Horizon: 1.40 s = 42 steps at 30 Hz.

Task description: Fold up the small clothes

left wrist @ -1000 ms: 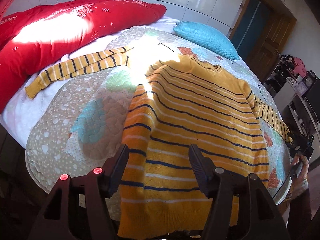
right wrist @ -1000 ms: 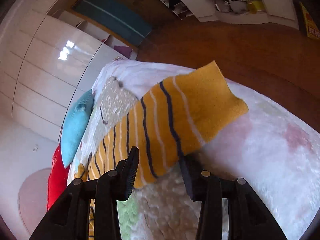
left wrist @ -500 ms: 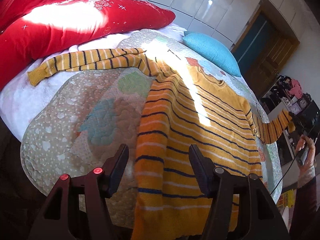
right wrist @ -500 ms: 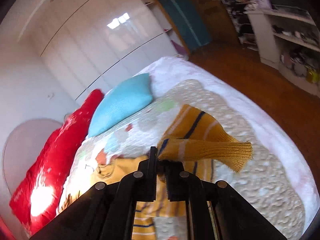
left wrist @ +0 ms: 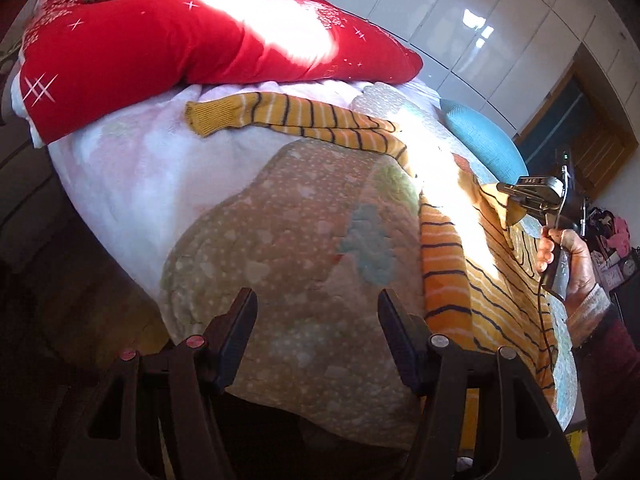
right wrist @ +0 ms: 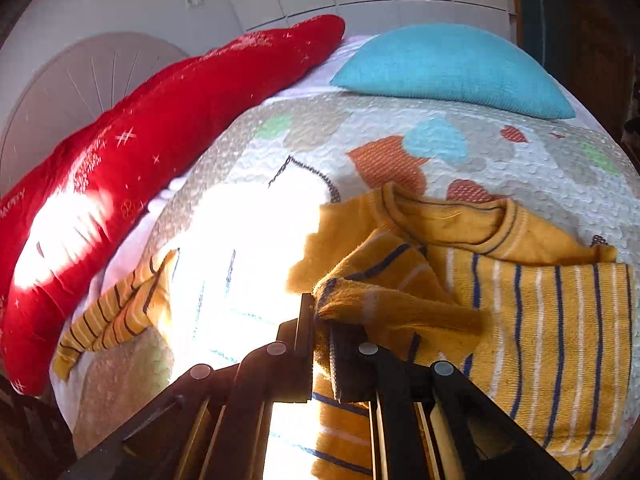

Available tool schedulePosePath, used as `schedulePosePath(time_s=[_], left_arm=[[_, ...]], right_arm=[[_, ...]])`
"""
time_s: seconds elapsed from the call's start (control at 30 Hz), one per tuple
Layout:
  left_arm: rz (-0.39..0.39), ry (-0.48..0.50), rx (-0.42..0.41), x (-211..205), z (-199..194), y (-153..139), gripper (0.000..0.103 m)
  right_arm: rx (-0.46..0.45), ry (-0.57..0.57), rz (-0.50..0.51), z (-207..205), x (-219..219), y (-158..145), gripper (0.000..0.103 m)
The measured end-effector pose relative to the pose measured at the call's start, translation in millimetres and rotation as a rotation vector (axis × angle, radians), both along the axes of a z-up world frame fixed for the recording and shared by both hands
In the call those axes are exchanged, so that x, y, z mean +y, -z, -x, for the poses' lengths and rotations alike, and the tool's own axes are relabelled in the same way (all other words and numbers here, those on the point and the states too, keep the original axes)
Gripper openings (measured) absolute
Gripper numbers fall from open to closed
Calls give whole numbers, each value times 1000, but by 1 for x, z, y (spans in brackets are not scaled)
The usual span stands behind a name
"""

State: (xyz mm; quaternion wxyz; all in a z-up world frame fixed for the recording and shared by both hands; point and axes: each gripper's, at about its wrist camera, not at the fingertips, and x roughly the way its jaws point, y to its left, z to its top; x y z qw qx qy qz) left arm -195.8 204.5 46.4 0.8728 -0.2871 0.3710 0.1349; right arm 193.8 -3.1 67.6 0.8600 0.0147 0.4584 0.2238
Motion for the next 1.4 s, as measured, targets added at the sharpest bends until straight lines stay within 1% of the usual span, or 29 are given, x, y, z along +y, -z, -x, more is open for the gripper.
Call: schedulePosePath(time_s=[0.03, 0.07, 0.13, 0.17, 0.2, 0.23, 0.27, 0.37, 0.47, 0.5, 0.53, 0.57, 0.6, 0.67, 0.77, 0.83, 0.9, 0.93, 0.97, 1.03, 1.07, 1.1, 1.13, 1.17, 1.23, 1.27, 1.33, 1.37, 1.4], left_arm=[[3, -5, -1, 4, 2, 2, 62], [6, -10, -3, 7, 3, 3, 62], [17, -12, -12, 12, 6, 6, 62], [23, -13, -14, 14, 7, 7, 62], [27, -15, -16, 16, 8, 8, 62], [32, -17, -20, 17, 8, 8, 62], [38, -18, -23, 18, 9, 9, 62], [53, -25, -23, 21, 10, 11, 62], [69, -34, -23, 23, 10, 12, 62], [69, -34, -22, 23, 10, 12, 62], [66, -33, -21, 22, 10, 12, 62], [62, -32, -17, 21, 9, 12, 62], [59, -30, -14, 20, 8, 11, 62], [52, -24, -10, 18, 6, 10, 62], [18, -17, 0, 21, 0, 6, 64], [-19, -35, 3, 33, -9, 1, 71], [-71, -60, 17, 53, -25, -3, 72], [-110, -70, 32, 64, -36, -4, 72], [-157, -83, 48, 74, -46, -6, 72], [-278, -92, 69, 93, -72, -8, 73], [-329, -98, 93, 103, -85, -6, 73], [-361, -99, 114, 113, -98, -4, 73], [-382, -86, 123, 122, -110, -1, 73], [-407, -67, 130, 129, -120, 2, 73], [-464, -27, 173, 139, -141, 12, 73], [-472, 9, 197, 143, -150, 17, 73], [-438, 94, 242, 148, -165, 27, 73], [-405, 128, 272, 150, -171, 31, 60], [-372, 154, 306, 151, -176, 33, 18]], right_arm=[[0, -19, 34, 1, 9, 8, 8], [-8, -39, 81, 2, 22, 15, 10], [-40, -76, 184, 8, 44, 24, 13], [-62, -107, 234, 13, 57, 28, 16], [-91, -141, 293, 19, 70, 33, 22], [-132, -183, 352, 26, 82, 34, 36], [-186, -227, 421, 35, 96, 37, 44], [-378, -371, 675, 71, 132, 51, 46], [-604, -504, 915, 107, 152, 72, 47], [-661, -539, 971, 116, 154, 79, 48], [-684, -557, 995, 121, 154, 82, 48], [-685, -555, 996, 123, 151, 81, 49], [-668, -542, 973, 121, 147, 77, 52], [-601, -488, 883, 113, 131, 61, 68], [-472, -383, 715, 100, 91, 33, 70], [-397, -327, 603, 100, 56, 16, 71], [-346, -293, 505, 106, 23, 2, 72], [-328, -278, 470, 111, 8, -2, 73], [-315, -266, 445, 119, -3, -4, 74], [-287, -245, 402, 129, -28, -8, 74], [-269, -232, 382, 134, -40, -9, 74], [-250, -217, 366, 139, -49, -8, 74], [-236, -203, 350, 150, -43, 2, 74], [-216, -185, 331, 153, -53, 3, 74], [-189, -151, 303, 169, -62, 8, 74], [-181, -134, 293, 171, -68, 11, 74], [-159, -100, 276, 172, -78, 16, 74], [-143, -85, 263, 170, -84, 19, 74], [-125, -71, 244, 169, -90, 22, 74]])
